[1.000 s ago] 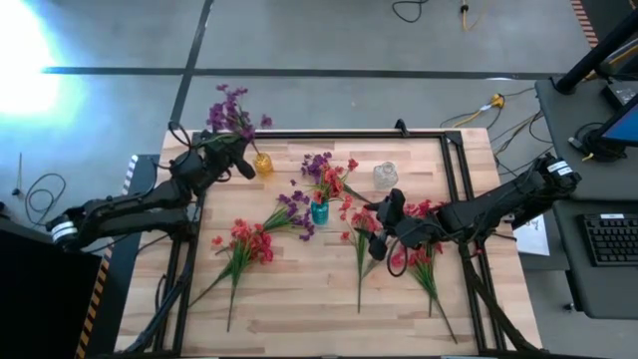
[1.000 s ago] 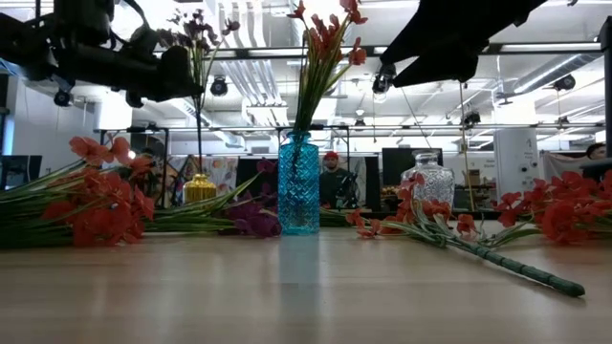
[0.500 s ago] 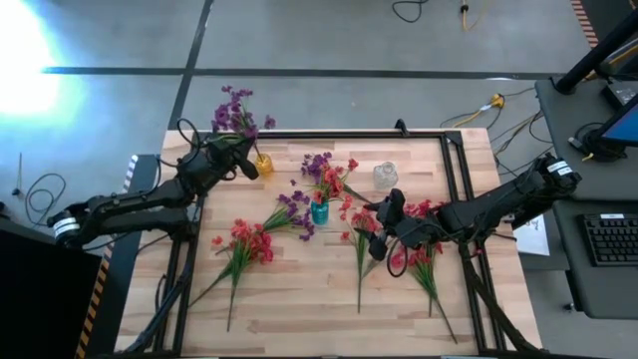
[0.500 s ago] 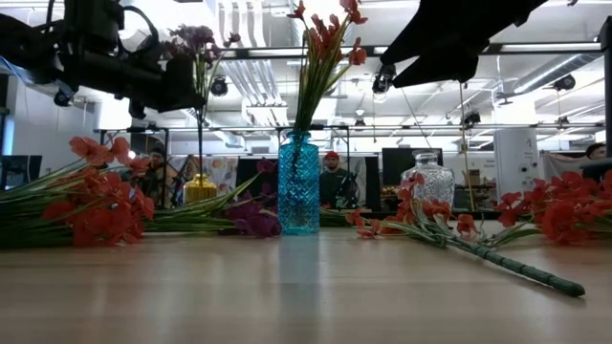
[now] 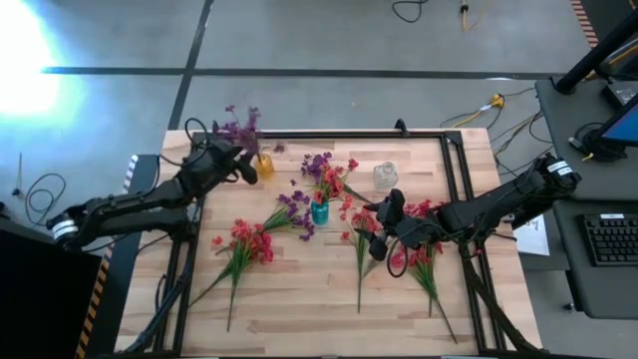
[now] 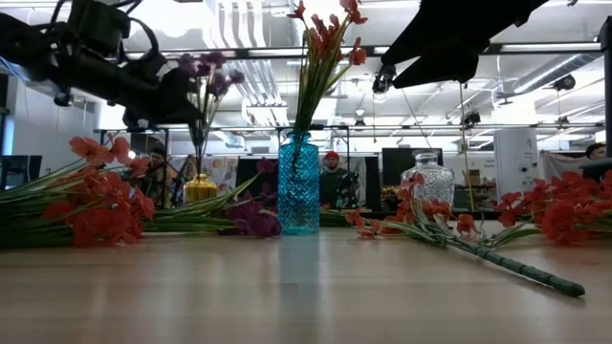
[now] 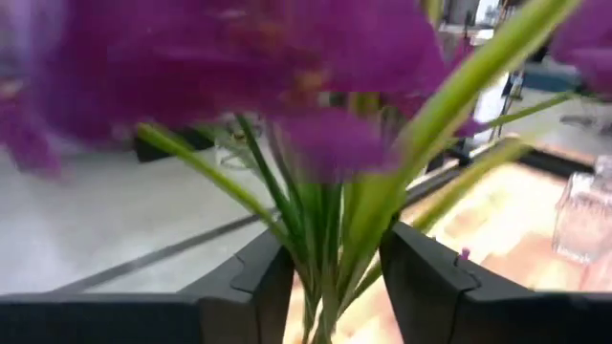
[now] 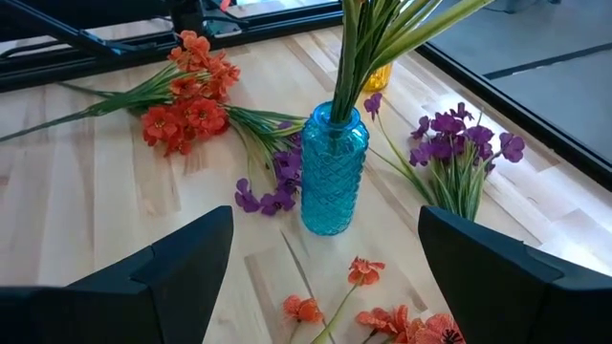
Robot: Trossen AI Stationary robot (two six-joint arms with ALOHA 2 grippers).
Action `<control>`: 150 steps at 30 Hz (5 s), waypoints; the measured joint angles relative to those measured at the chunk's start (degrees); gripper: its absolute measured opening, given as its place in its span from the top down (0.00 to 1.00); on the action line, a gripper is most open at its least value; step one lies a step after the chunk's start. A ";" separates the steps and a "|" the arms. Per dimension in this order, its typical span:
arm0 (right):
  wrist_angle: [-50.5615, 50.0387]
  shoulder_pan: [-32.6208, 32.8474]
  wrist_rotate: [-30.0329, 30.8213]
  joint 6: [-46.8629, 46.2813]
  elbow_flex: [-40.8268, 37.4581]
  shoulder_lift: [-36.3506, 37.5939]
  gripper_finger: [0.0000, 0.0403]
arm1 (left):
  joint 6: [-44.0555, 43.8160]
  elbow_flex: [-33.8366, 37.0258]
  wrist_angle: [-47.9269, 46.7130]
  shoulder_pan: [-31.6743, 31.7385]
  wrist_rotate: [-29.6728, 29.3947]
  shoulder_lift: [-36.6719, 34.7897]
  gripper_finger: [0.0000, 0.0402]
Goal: Sort flowers into vase by color
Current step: Put the bottom left violet flowers into the yellow vase, then put the bottom right red flowers into the transparent vase
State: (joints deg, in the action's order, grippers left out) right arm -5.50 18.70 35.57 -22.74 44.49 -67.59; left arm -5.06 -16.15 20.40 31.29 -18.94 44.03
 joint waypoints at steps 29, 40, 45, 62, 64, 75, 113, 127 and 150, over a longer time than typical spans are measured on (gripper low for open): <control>-11.54 0.00 -16.24 -30.92 -0.01 0.00 0.19 | -14.90 -22.81 -59.14 -3.60 0.07 -8.80 0.53; -27.27 0.27 -28.35 -48.82 3.91 0.00 0.19 | -24.38 -18.50 -60.00 -15.90 0.63 -14.20 0.53; -38.22 0.69 -28.33 -52.52 10.55 -0.32 0.19 | -26.08 -17.01 -59.87 -21.77 -0.21 -15.04 0.53; -62.73 9.58 -41.60 -65.34 23.64 -9.25 0.19 | -34.68 -14.90 -62.51 -33.44 -1.35 -16.18 0.53; -62.68 12.04 -42.90 -68.39 23.04 -10.20 0.19 | -35.01 -14.90 -62.52 -34.26 -1.48 -16.18 0.53; -60.86 19.55 -42.95 -79.00 18.55 -16.74 0.19 | -34.51 -14.88 -62.53 -35.06 -3.08 -16.18 0.53; -46.38 19.54 -41.90 -76.99 4.17 -17.20 0.80 | -34.47 -14.88 -62.55 -35.05 -3.23 -14.49 0.53; -49.05 19.54 -41.58 -76.66 4.84 -12.21 0.96 | -34.47 -14.88 -62.53 -35.04 -3.22 -13.05 0.53; -58.85 19.82 -16.98 -70.56 7.52 14.35 0.97 | -34.42 -14.88 -62.53 -35.06 -3.23 -13.51 0.53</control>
State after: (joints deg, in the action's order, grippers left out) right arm -64.35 38.52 18.59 -93.29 52.01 -53.24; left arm -39.48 -31.03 -42.13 -3.77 -22.17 30.52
